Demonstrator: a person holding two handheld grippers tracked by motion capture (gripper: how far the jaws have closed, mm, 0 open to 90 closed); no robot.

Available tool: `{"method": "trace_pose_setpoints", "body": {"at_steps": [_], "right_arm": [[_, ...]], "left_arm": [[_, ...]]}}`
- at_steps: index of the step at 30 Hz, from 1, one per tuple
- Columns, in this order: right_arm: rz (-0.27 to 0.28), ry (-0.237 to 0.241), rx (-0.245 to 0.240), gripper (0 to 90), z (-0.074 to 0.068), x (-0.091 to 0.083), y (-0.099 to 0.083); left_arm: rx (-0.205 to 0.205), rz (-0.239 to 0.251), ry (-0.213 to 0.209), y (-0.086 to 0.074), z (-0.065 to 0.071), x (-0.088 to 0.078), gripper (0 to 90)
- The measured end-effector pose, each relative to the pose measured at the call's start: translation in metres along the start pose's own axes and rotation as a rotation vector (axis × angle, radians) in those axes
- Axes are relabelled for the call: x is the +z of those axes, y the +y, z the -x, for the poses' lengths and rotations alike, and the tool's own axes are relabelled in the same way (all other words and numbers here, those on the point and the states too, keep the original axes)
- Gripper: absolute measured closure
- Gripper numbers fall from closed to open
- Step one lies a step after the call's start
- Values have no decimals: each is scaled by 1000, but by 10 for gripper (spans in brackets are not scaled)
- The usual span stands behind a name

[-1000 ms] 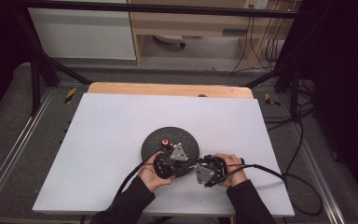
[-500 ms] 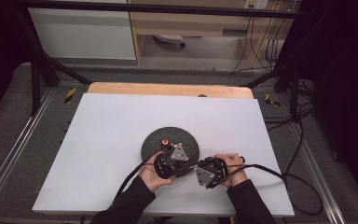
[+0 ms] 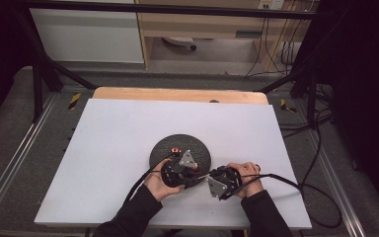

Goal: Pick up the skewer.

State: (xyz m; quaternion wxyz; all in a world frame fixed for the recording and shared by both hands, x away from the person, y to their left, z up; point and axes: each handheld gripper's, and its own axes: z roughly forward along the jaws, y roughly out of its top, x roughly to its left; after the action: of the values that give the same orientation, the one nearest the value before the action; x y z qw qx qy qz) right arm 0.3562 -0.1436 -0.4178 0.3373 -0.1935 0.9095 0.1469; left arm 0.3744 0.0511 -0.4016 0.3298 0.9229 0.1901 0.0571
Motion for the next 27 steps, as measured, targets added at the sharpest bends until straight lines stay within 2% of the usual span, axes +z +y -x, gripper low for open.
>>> {"method": "trace_pose_setpoints", "body": {"at_steps": [2,5,6,7,9,11,16,18,21,23,24,27], "right_arm": [[-7,-1,-6,889,0,0,1],[-19,-10,-49,888,4,1,8],[-19,-10,-49,888,4,1,8],[-39,-13,-79,888,6,1,12],[-46,-10,-93,888,7,1,14],[-55,-13,-134,888,9,1,19],[-59,-25,-177,888,10,0,24],[-72,-24,-180,888,10,0,25],[-73,-26,-179,887,9,0,26],[-72,-27,-156,882,10,0,26],[-67,-25,-137,868,10,0,25],[-52,-31,-24,768,13,-2,21]], "left_arm": [[-14,-35,-18,0,-2,-1,736],[-3,-93,-23,1,-2,-1,745],[5,-111,-23,1,-2,-1,745],[3,-120,-25,2,-3,-2,766],[1,-129,-33,3,-3,-3,780],[4,-140,-33,4,-3,-3,806],[13,-167,-20,5,-2,-2,850],[13,-179,-16,5,-1,-1,868],[12,-190,3,5,-1,0,875],[8,-182,9,4,-1,0,879],[5,-179,9,4,-1,0,879],[-1,-165,27,0,-2,-3,881]]}}
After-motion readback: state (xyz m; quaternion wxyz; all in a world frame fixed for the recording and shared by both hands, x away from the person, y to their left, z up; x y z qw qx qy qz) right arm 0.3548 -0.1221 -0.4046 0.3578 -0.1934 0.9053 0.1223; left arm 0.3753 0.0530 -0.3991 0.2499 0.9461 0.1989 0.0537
